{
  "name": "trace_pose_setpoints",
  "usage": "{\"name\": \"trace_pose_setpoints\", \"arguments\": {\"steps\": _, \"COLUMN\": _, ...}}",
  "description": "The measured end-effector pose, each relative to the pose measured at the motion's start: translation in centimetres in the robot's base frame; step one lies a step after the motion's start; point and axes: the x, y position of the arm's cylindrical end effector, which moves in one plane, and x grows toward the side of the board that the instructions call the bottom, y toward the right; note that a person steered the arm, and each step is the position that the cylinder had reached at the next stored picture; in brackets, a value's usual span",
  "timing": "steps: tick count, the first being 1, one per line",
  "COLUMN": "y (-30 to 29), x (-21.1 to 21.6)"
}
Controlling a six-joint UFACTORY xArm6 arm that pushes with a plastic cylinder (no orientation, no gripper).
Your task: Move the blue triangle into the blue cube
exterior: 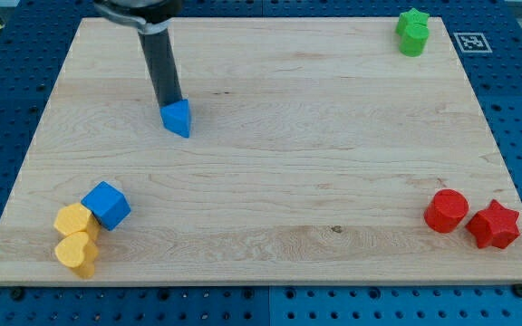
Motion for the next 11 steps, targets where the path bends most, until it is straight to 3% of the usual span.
{"name": "trace_pose_setpoints", "arguments": {"steps": 1, "y": 0.0, "x": 1.9}}
{"name": "trace_pose_setpoints", "arguments": {"steps": 3, "y": 2.9, "x": -0.1}}
{"name": "trace_pose_setpoints", "arguments": {"steps": 5, "y": 4.8, "x": 3.2}}
{"name": "trace_pose_setpoints", "arguments": {"steps": 8, "y": -1.5, "x": 2.3}}
{"name": "trace_pose_setpoints", "arguments": {"steps": 10, "y": -1.7, "x": 7.6}}
{"name": "trace_pose_setpoints", "arguments": {"steps": 11, "y": -3.3, "x": 8.2}}
